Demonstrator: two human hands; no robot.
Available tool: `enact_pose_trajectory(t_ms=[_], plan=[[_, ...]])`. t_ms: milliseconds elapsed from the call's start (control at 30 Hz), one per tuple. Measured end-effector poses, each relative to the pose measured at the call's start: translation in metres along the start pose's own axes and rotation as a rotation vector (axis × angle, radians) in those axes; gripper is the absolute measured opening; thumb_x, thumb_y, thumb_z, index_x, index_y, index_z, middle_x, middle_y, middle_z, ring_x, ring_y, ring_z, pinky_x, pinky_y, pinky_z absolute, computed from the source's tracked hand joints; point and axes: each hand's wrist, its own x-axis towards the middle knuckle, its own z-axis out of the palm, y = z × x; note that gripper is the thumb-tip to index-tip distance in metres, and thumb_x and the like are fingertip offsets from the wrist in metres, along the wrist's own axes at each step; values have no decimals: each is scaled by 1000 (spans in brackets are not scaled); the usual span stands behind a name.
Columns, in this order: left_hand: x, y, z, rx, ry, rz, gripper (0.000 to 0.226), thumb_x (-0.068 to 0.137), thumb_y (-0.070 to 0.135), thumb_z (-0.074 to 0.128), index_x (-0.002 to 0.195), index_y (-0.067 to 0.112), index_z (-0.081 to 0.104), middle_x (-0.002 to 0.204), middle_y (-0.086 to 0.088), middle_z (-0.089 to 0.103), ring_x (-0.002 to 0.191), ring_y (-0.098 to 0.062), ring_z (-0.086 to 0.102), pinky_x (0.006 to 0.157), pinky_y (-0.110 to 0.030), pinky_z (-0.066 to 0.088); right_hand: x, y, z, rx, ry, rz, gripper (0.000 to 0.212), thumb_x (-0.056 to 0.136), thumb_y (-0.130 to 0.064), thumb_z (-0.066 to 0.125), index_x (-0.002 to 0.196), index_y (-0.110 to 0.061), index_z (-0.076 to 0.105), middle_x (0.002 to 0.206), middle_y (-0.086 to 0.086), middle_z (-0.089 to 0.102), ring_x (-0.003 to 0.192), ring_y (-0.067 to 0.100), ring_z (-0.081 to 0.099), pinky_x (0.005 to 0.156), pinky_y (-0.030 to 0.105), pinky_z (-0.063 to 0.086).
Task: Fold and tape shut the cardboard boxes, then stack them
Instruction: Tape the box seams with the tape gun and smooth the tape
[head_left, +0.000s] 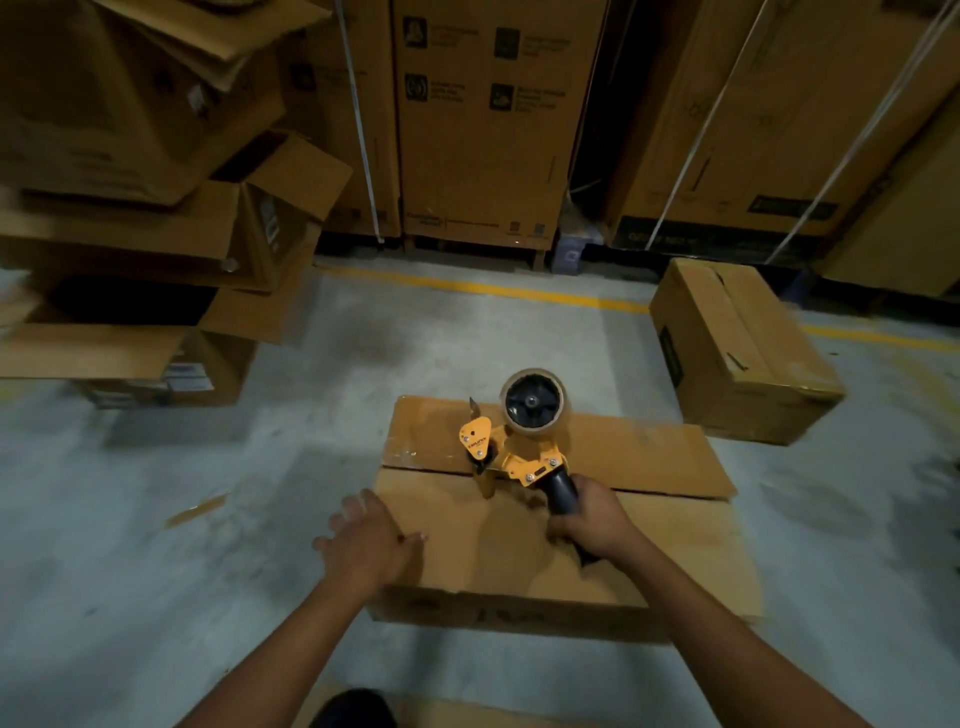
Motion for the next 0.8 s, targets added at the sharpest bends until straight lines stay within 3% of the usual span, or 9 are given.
enact_pose_trajectory(t_ms=[67, 100, 200, 267, 333, 433, 533, 700, 800], plan=[[-26, 0, -3, -216, 187, 145, 63, 97, 54, 49, 141, 10, 39, 136, -18, 44, 121, -36, 49, 95, -43, 44, -25, -7, 2, 109, 12, -38, 37, 76, -7, 81, 104, -8, 56, 90, 8, 66, 74, 27, 70, 66, 39, 60], [-40, 3, -5, -453, 191, 176, 46, 101, 47, 47, 127, 9, 51, 122, -18, 55, 110, -36, 57, 87, -40, 47, -37, -11, 1, 169, 11, -54, 38, 78, -6, 81, 106, -5, 57, 87, 9, 67, 67, 27, 71, 62, 37, 61], [-74, 16, -15, -1369, -234, -54, 53, 104, 51, 38, 108, 3, 59, 95, -22, 67, 84, -35, 67, 67, -42, 55, -68, -29, -4, 274, -16, -101, 40, 80, -7, 82, 111, -5, 56, 89, 12, 67, 59, 23, 69, 59, 34, 60], [-85, 17, -24, -1770, -475, -172, 63, 103, 54, 35, 118, -4, 54, 104, -26, 64, 91, -36, 66, 67, -38, 55, -85, -39, -8, 291, -22, -151, 38, 82, -11, 81, 111, -6, 57, 88, 15, 68, 59, 24, 68, 58, 35, 59], [-92, 14, -32, -2026, -563, -189, 68, 102, 56, 38, 127, -6, 48, 112, -29, 62, 100, -39, 65, 74, -40, 59, -98, -45, -12, 287, -16, -199, 34, 83, -16, 80, 108, -7, 58, 82, 15, 69, 59, 26, 66, 58, 37, 58], [-99, 3, -39, -2165, -636, -102, 76, 97, 63, 41, 126, -7, 49, 113, -31, 67, 102, -42, 68, 77, -38, 60, -113, -51, -15, 299, -8, -238, 28, 87, -22, 77, 105, -8, 61, 74, 13, 67, 56, 26, 64, 55, 36, 57], [-102, -8, -50, -2132, -692, -26, 74, 96, 61, 46, 124, -7, 52, 107, -29, 70, 84, -39, 73, 60, -34, 63, -121, -54, -17, 303, 2, -256, 23, 91, -24, 74, 104, -9, 62, 73, 13, 67, 56, 26, 64, 53, 35, 56], [-109, -21, -66, -1996, -726, 31, 42, 87, 15, 62, 122, -8, 57, 94, -26, 69, 71, -33, 73, 57, -29, 62, -126, -60, -17, 264, 4, -296, 22, 92, -20, 72, 104, -6, 62, 77, 14, 69, 57, 24, 66, 53, 31, 56], [-110, -29, -68, -1872, -682, 17, 21, 90, -3, 56, 110, -8, 60, 84, -25, 69, 67, -28, 73, 56, -27, 61, -125, -61, -17, 244, 0, -328, 24, 90, -18, 73, 104, -4, 60, 80, 15, 69, 60, 22, 68, 56, 30, 56]])
